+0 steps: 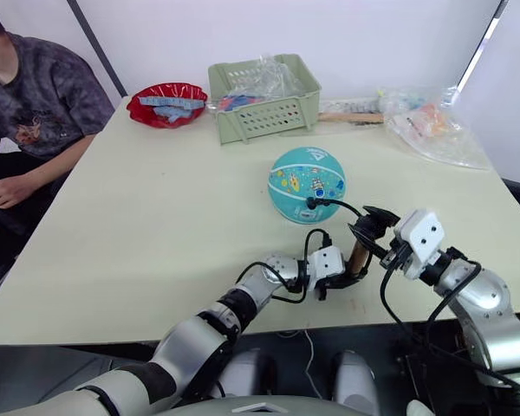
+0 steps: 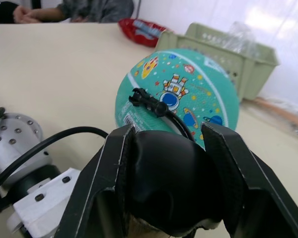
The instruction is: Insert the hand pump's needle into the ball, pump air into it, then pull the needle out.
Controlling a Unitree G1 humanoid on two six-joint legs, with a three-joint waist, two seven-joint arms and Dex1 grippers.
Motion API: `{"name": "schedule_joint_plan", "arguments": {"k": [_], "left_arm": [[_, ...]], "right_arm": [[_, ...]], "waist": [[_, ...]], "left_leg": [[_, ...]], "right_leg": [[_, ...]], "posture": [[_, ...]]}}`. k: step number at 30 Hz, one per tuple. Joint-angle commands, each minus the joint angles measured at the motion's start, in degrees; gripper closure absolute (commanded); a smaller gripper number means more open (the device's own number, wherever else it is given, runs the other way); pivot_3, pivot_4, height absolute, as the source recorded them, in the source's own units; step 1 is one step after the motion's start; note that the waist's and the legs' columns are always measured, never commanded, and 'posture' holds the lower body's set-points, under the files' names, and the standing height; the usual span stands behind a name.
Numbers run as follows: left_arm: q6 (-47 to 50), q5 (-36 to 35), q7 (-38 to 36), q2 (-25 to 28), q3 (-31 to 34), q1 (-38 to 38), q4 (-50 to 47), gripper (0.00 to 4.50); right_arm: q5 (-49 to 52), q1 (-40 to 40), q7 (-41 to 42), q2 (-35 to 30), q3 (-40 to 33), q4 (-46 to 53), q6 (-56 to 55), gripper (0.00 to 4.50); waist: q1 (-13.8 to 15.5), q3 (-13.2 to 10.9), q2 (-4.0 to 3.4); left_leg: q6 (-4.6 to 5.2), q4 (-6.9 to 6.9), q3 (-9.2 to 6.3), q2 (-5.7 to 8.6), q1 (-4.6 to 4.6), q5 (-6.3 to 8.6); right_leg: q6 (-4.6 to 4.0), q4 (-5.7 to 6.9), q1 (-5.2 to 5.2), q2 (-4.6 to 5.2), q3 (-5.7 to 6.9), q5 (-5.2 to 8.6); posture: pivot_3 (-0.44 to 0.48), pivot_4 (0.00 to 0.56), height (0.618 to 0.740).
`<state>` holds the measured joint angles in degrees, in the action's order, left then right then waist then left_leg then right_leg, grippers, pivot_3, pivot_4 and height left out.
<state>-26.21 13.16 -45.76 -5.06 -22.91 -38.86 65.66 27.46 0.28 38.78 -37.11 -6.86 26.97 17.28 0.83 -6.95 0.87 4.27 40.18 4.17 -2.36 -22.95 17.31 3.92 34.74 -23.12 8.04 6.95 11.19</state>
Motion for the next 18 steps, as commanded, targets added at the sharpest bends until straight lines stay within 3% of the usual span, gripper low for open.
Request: {"name": "schedule_joint_plan", "arguments": {"k": [1, 11, 18], "left_arm": [[3.2, 4.4, -0.2, 2.0, -2.9, 2.8, 5.1, 3.37], [3.3, 4.5, -0.2, 1.8, -2.8, 2.5, 5.1, 3.37], [3.2, 4.5, -0.5, 2.1, -2.9, 2.6, 4.9, 3.37]], "right_arm": [[8.9, 6.6, -0.5, -3.5, -9.1, 4.2, 4.9, 2.91], [22.7, 17.3, -0.7, -12.0, -22.1, 2.7, 13.0, 2.91], [27.7, 18.6, -2.2, -13.0, -24.0, 4.1, 15.9, 2.91]], "waist": [[0.1, -0.3, -0.3], [0.1, -0.7, -0.36], [0.1, -0.7, -0.35]], "left_leg": [[0.01, 0.0, -0.02, 0.0, -0.03, 0.0], [0.02, 0.0, 0.0, 0.07, -0.1, -0.01], [0.03, 0.04, -0.03, 0.1, -0.5, -0.02]], "right_leg": [[-0.01, 0.0, -0.02, -0.01, 0.05, 0.0], [0.01, -0.01, -0.06, 0.0, 0.08, 0.0], [-0.03, -0.01, -0.38, 0.02, 0.11, -0.08]], "posture": [[0.0, 0.15, 0.74], [0.0, 0.15, 0.74], [0.0, 0.15, 0.74]]}}
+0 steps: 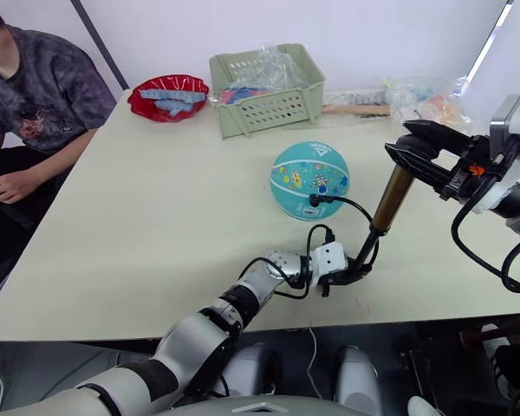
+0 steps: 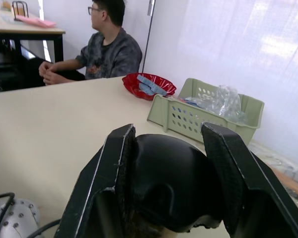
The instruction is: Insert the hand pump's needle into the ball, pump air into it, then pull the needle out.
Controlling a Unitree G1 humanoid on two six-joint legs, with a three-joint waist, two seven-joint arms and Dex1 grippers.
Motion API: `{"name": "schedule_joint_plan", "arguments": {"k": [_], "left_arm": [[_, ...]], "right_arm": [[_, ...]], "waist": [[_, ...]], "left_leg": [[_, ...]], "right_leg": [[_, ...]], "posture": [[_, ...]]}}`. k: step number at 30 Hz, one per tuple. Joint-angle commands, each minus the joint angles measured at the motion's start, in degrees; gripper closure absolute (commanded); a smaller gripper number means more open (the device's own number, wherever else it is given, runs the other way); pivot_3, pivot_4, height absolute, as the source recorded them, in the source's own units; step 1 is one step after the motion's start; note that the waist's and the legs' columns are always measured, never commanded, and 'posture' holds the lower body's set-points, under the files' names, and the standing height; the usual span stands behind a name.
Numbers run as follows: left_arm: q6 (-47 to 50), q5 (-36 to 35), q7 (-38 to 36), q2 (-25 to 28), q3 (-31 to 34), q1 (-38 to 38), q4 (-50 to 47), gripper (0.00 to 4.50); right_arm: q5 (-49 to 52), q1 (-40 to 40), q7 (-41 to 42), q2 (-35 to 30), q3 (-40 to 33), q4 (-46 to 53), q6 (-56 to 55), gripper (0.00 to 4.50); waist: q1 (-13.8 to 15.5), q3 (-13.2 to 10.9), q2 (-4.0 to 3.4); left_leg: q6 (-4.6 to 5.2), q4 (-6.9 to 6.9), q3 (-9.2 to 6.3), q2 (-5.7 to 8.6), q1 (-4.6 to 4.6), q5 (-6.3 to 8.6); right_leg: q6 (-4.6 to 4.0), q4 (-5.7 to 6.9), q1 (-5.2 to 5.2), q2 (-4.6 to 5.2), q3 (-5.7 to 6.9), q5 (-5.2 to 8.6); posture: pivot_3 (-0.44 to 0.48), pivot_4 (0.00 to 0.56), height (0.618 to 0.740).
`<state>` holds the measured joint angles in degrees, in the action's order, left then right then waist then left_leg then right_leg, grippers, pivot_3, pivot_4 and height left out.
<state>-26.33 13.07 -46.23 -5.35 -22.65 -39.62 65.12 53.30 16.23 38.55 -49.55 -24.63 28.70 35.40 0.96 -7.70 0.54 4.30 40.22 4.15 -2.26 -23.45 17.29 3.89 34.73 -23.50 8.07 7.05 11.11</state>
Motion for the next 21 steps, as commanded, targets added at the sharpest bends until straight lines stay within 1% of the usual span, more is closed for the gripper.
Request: {"name": "schedule_joint_plan", "arguments": {"k": [1, 4, 6, 7, 9, 10, 12, 15, 18, 21], "left_arm": [[3.4, 4.6, -0.1, 2.4, -3.2, 3.4, 5.5, 3.37], [3.4, 4.7, -0.2, 2.5, -3.2, 3.4, 5.4, 3.37], [3.3, 4.6, -0.2, 2.5, -3.2, 3.4, 5.4, 3.37], [3.3, 4.7, -0.2, 2.5, -3.3, 3.5, 5.4, 3.37], [3.3, 4.7, -0.2, 2.6, -3.3, 3.5, 5.4, 3.37], [3.3, 4.7, -0.3, 2.7, -3.3, 3.5, 5.3, 3.37], [3.3, 4.6, -0.2, 2.8, -3.3, 3.5, 5.3, 3.37], [3.4, 4.6, 0.0, 3.0, -3.3, 3.4, 5.3, 3.37], [3.4, 4.5, 0.1, 3.0, -3.2, 3.3, 5.3, 3.37], [3.5, 4.4, 0.1, 2.9, -3.1, 3.3, 5.3, 3.37]], "right_arm": [[1.5, 2.0, -1.9, -0.5, -5.9, 2.6, -2.2, 2.91], [0.4, 0.2, -2.1, 0.2, -4.9, 3.1, -2.2, 2.91], [-2.6, -2.4, -1.2, 0.4, -3.3, 3.4, -2.9, 2.91], [-5.6, -4.9, -0.6, 0.6, -1.7, 3.4, -3.9, 2.91], [-10.9, -9.2, -0.3, 1.8, 1.9, 2.9, -6.3, 2.91], [-13.5, -11.3, -0.2, 2.5, 4.3, 2.6, -7.9, 2.91], [-15.5, -13.1, -1.0, 4.9, 7.5, 2.3, -9.8, 2.91], [-19.6, -15.6, -2.4, 8.1, 11.9, 0.6, -12.9, 2.91], [-22.8, -18.4, -3.3, 11.2, 15.2, -0.9, -15.6, 2.91], [-28.3, -21.7, -4.6, 15.6, 20.8, -4.0, -20.1, 2.91]], "waist": [[0.0, 0.0, -0.02], [0.0, 0.0, -0.01], [0.0, 0.0, 0.01], [0.0, 0.0, 0.01], [0.0, 0.3, 0.25], [-0.1, 0.5, 0.35], [-0.2, 0.8, 0.53], [-0.3, 1.1, 1.04], [-0.2, 1.1, 0.98], [-0.2, 1.2, 1.02]], "left_leg": [[0.01, 0.04, 0.0, 0.01, -0.17, -0.01], [0.01, 0.05, 0.0, 0.05, -0.25, -0.01], [0.01, 0.05, -0.02, 0.05, -0.25, -0.01], [0.01, 0.05, -0.03, 0.05, -0.24, 0.0], [0.01, 0.05, -0.05, 0.02, -0.21, 0.0], [0.01, 0.04, -0.08, 0.0, -0.19, 0.0], [0.0, 0.04, -0.07, -0.05, -0.1, 0.0], [0.0, 0.03, -0.09, -0.14, 0.04, 0.01], [-0.03, -0.01, -0.08, -0.2, 0.15, 0.02], [-0.03, -0.05, -0.08, -0.2, 0.16, 0.02]], "right_leg": [[-0.1, 0.0, -0.16, -0.01, 0.0, -0.11], [-0.1, 0.0, -0.22, -0.01, 0.01, -0.15], [-0.11, -0.02, -0.21, -0.02, 0.04, -0.14], [-0.12, -0.02, -0.19, -0.02, 0.05, -0.13], [-0.1, -0.03, -0.16, -0.04, 0.07, -0.1], [0.06, -0.04, -0.13, -0.07, 0.09, 0.01], [0.11, -0.04, -0.08, -0.1, 0.08, 0.03], [0.1, -0.01, 0.02, -0.16, 0.07, 0.04], [0.09, -0.02, 0.08, -0.13, 0.08, 0.05], [0.08, -0.02, 0.07, -0.14, 0.1, 0.05]], "posture": [[0.0, 0.15, 0.74], [0.0, 0.15, 0.74], [0.0, 0.15, 0.74], [0.0, 0.15, 0.74], [0.0, 0.15, 0.74], [0.0, 0.15, 0.74], [0.0, 0.15, 0.74], [0.0, 0.15, 0.74], [0.0, 0.15, 0.74], [0.0, 0.15, 0.74]]}}
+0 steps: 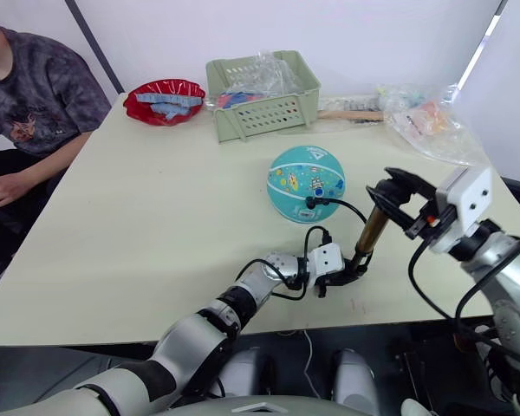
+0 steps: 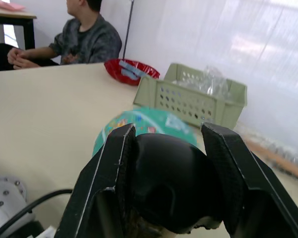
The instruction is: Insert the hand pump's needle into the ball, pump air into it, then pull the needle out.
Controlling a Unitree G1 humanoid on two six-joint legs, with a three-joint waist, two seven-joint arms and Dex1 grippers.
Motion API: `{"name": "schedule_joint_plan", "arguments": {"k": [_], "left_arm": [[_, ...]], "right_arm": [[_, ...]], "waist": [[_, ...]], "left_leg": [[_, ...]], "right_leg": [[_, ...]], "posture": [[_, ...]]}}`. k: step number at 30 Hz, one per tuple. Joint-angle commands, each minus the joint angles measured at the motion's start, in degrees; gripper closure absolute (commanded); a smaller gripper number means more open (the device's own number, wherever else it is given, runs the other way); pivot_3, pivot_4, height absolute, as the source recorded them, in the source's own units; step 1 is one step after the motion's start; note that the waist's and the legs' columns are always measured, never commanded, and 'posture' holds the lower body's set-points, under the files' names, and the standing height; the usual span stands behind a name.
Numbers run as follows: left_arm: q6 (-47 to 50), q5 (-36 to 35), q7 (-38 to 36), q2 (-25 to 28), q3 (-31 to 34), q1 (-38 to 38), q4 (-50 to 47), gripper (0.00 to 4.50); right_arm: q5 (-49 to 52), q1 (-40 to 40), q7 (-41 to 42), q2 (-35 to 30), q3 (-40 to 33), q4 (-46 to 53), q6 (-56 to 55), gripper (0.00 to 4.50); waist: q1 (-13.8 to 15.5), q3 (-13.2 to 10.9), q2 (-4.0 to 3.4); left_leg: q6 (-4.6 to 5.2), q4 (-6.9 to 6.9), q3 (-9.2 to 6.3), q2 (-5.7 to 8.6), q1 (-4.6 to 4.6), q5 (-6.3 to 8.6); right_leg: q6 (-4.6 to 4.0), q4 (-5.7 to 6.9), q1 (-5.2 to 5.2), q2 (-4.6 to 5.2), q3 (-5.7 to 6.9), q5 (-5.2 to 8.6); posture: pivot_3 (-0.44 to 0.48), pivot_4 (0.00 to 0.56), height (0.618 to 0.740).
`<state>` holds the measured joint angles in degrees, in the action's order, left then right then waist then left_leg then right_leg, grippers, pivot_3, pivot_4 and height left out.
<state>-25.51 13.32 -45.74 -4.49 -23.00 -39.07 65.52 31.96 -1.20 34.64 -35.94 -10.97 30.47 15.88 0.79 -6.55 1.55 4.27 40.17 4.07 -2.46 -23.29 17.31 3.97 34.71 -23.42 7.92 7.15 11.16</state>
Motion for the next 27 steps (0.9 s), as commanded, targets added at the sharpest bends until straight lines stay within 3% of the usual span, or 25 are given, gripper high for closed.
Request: {"name": "schedule_joint_plan", "arguments": {"k": [1, 8, 13, 21, 27], "left_arm": [[2.7, 4.2, -0.3, 2.0, -2.8, 2.8, 4.8, 3.37], [2.7, 4.1, -0.3, 1.9, -2.8, 2.8, 4.8, 3.37], [2.8, 4.1, -0.3, 2.1, -2.7, 2.8, 4.9, 3.37], [2.8, 4.0, -0.4, 2.2, -2.7, 3.1, 4.8, 3.37], [2.9, 4.1, -0.5, 2.1, -2.7, 3.2, 4.6, 3.37]], "right_arm": [[-8.5, -4.9, -0.8, 3.1, 8.2, -6.9, -1.9, 2.91], [-12.4, -6.8, 0.3, 6.7, 11.6, -11.7, -6.4, 2.91], [-6.5, -4.9, 3.4, 5.0, 9.7, -5.8, -3.6, 2.91], [4.2, 3.1, 4.7, -5.6, -3.9, 0.3, 6.8, 2.91], [13.7, 7.7, 5.5, -11.2, -14.3, 1.3, 12.0, 2.91]], "waist": [[0.0, 0.0, 0.02], [-0.1, 0.0, -0.07], [-0.1, 0.0, -0.04], [0.1, -0.8, -0.8], [0.2, -0.9, -0.88]], "left_leg": [[0.0, -0.02, 0.0, 0.0, 0.01, 0.0], [-0.14, -0.06, 0.1, -0.05, 0.26, 0.08], [-0.25, -0.1, 0.11, -0.1, 0.3, 0.15], [-0.04, -0.11, 0.15, -0.03, 0.18, 0.03], [0.01, -0.09, 0.08, 0.15, -0.3, 0.0]], "right_leg": [[0.0, 0.0, 0.0, 0.0, 0.0, 0.0], [-0.01, 0.0, 0.12, 0.04, -0.05, 0.01], [-0.01, 0.0, 0.13, 0.04, -0.02, 0.01], [-0.01, -0.03, 0.06, 0.08, -0.01, 0.0], [-0.2, -0.1, -0.29, 0.13, 0.09, -0.15]], "posture": [[0.0, 0.15, 0.74], [0.0, 0.15, 0.74], [0.0, 0.15, 0.74], [0.0, 0.15, 0.74], [0.0, 0.15, 0.74]]}}
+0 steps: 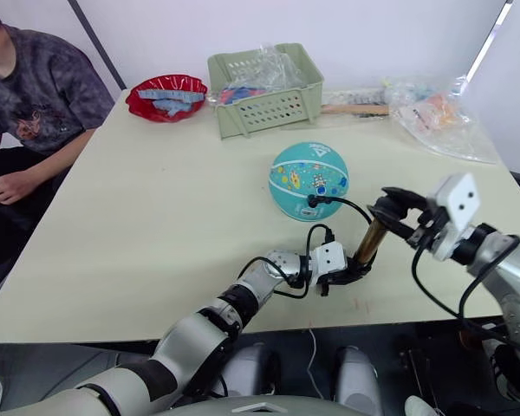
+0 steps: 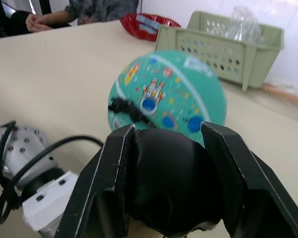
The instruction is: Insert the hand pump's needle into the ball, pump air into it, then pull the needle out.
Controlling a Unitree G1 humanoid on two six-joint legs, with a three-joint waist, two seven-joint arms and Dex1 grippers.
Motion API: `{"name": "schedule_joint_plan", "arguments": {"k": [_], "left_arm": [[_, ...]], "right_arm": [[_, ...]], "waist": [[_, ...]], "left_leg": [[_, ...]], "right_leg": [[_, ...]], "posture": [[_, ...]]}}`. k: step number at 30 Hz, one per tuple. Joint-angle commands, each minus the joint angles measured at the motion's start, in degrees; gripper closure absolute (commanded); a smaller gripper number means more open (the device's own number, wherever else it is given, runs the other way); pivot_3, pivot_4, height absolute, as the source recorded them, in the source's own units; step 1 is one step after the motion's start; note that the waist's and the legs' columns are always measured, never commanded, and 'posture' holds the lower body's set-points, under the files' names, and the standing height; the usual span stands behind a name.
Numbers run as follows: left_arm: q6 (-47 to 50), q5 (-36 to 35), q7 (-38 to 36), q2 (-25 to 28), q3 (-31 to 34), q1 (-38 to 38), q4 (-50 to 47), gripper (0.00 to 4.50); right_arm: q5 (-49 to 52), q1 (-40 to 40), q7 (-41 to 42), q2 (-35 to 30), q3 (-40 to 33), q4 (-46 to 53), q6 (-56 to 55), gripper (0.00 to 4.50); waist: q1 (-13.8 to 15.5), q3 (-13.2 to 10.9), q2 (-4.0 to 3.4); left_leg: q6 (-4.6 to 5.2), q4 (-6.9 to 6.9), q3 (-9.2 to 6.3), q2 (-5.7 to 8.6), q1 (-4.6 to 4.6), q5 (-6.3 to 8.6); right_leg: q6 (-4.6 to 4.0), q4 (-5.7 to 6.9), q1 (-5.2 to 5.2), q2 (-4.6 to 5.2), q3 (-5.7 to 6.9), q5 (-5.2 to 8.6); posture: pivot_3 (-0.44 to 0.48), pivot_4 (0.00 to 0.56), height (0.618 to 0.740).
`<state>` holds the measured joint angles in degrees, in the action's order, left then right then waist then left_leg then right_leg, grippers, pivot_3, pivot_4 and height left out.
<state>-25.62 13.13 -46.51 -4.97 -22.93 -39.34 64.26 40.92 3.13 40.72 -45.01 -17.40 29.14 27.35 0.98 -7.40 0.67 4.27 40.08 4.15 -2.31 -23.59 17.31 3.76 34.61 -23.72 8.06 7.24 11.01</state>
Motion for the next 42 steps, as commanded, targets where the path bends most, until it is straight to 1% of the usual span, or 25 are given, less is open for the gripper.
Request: {"name": "schedule_joint_plan", "arguments": {"k": [1, 5, 7, 11, 14, 16, 18, 20, 23, 24, 27, 30, 34, 42], "left_arm": [[3.0, 4.3, 0.2, 2.6, -2.8, 3.5, 5.8, 3.37], [2.9, 4.4, -0.1, 2.7, -2.9, 3.8, 5.7, 3.37], [2.8, 4.4, -0.2, 2.8, -2.9, 3.9, 5.6, 3.37], [2.8, 4.4, -0.2, 2.9, -2.9, 3.8, 5.6, 3.37], [2.8, 4.4, -0.2, 2.9, -2.9, 3.8, 5.6, 3.37], [2.9, 4.4, -0.2, 2.9, -3.0, 3.8, 5.6, 3.37], [2.9, 4.4, -0.3, 2.9, -3.0, 3.8, 5.6, 3.37], [2.9, 4.5, -0.4, 2.9, -3.1, 3.9, 5.5, 3.37], [3.0, 4.4, -0.5, 3.0, -3.1, 4.0, 5.3, 3.37], [3.0, 4.4, -0.5, 3.1, -3.0, 4.1, 5.3, 3.37], [3.0, 4.3, -0.5, 3.4, -3.0, 4.1, 5.1, 3.37], [3.0, 4.2, -0.5, 3.6, -3.0, 4.1, 5.0, 3.37], [2.9, 4.1, -0.8, 3.7, -2.9, 4.0, 4.7, 3.37], [2.8, 3.7, -0.9, 3.3, -2.4, 3.3, 4.4, 3.37]], "right_arm": [[5.9, 4.5, -0.7, -2.9, -9.4, 2.5, 1.0, 2.91], [10.7, 9.3, -1.3, -6.0, -14.2, 1.9, 3.0, 2.91], [12.2, 11.3, -1.5, -7.4, -15.4, 1.5, 3.8, 2.91], [14.2, 13.0, -2.4, -8.1, -16.2, 1.5, 5.2, 2.91], [13.3, 11.6, -2.5, -7.2, -15.1, 2.3, 4.9, 2.91], [9.5, 8.6, -0.1, -7.6, -13.2, 3.0, 3.5, 2.91], [5.2, 5.1, 0.8, -6.1, -10.4, 3.4, 1.2, 2.91], [1.8, 1.6, 0.6, -3.3, -7.4, 3.7, -1.6, 2.91], [-4.6, -3.0, 0.8, -0.3, -3.8, 2.4, -7.2, 2.91], [-5.7, -3.9, 0.2, 1.2, -3.0, 1.8, -8.6, 2.91], [-8.4, -6.6, -0.4, 4.1, 0.6, 0.7, -11.7, 2.91], [-10.1, -8.6, -0.9, 5.8, 3.5, -0.1, -13.3, 2.91], [-11.8, -10.9, -1.4, 8.0, 7.6, -1.5, -14.4, 2.91], [-15.4, -11.1, -2.6, 12.4, 13.0, -5.4, -15.0, 2.91]], "waist": [[0.0, 0.0, -0.01], [0.0, -0.1, -0.04], [0.0, -0.1, -0.07], [0.0, -0.2, 0.01], [0.0, -0.2, -0.01], [0.0, -0.2, -0.01], [0.0, -0.2, 0.0], [0.0, 0.1, 0.32], [-0.2, 0.4, 0.52], [-0.3, 0.6, 0.79], [-0.4, 0.7, 1.04], [-0.4, 0.9, 1.12], [-0.2, 0.9, 1.12], [-0.2, 0.9, 0.9]], "left_leg": [[0.0, 0.01, 0.0, 0.01, -0.02, 0.0], [0.0, 0.03, -0.01, 0.02, -0.03, 0.0], [0.0, 0.04, -0.03, 0.02, -0.05, 0.0], [0.0, 0.04, -0.05, 0.02, -0.07, 0.0], [0.0, 0.04, -0.05, 0.03, -0.1, 0.0], [0.0, 0.04, -0.05, 0.04, -0.1, 0.0], [0.0, 0.04, -0.06, 0.02, -0.07, 0.0], [0.0, 0.04, -0.09, 0.02, -0.05, 0.0], [0.0, 0.04, -0.09, -0.04, 0.03, 0.0], [0.0, 0.04, -0.09, -0.05, 0.08, 0.0], [-0.09, 0.03, -0.04, -0.22, 0.49, 0.05], [-0.42, -0.11, -0.05, -0.42, 0.87, 0.24], [-0.49, -0.12, -0.04, -0.48, 0.86, 0.28], [-0.61, -0.12, -0.03, -0.47, 0.84, 0.36]], "right_leg": [[0.01, 0.0, -0.01, 0.01, 0.0, 0.0], [0.06, 0.0, -0.01, 0.01, 0.01, 0.02], [0.06, 0.0, -0.01, 0.0, 0.02, 0.02], [0.02, -0.01, -0.02, 0.0, 0.05, 0.0], [0.01, -0.01, -0.03, 0.01, 0.05, -0.01], [0.02, -0.01, -0.03, 0.01, 0.05, -0.01], [0.03, -0.01, -0.01, -0.01, 0.06, 0.0], [0.19, -0.01, 0.02, -0.03, 0.07, 0.11], [0.22, -0.01, 0.09, -0.07, 0.08, 0.13], [0.23, -0.01, 0.13, -0.07, 0.07, 0.13], [0.22, 0.0, 0.41, -0.11, 0.06, 0.14], [0.19, -0.01, 0.58, -0.07, 0.22, 0.16], [0.18, -0.01, 0.57, -0.08, 0.38, 0.16], [0.09, -0.03, 0.53, -0.1, 0.42, 0.22]], "posture": [[0.0, 0.15, 0.74], [0.0, 0.15, 0.74], [0.0, 0.15, 0.74], [0.0, 0.15, 0.74], [0.0, 0.15, 0.74], [0.0, 0.15, 0.74], [0.0, 0.15, 0.74], [0.0, 0.15, 0.74], [0.0, 0.15, 0.74], [0.0, 0.15, 0.74], [0.0, 0.15, 0.74], [0.0, 0.15, 0.74], [0.0, 0.15, 0.74], [0.0, 0.15, 0.74]]}}
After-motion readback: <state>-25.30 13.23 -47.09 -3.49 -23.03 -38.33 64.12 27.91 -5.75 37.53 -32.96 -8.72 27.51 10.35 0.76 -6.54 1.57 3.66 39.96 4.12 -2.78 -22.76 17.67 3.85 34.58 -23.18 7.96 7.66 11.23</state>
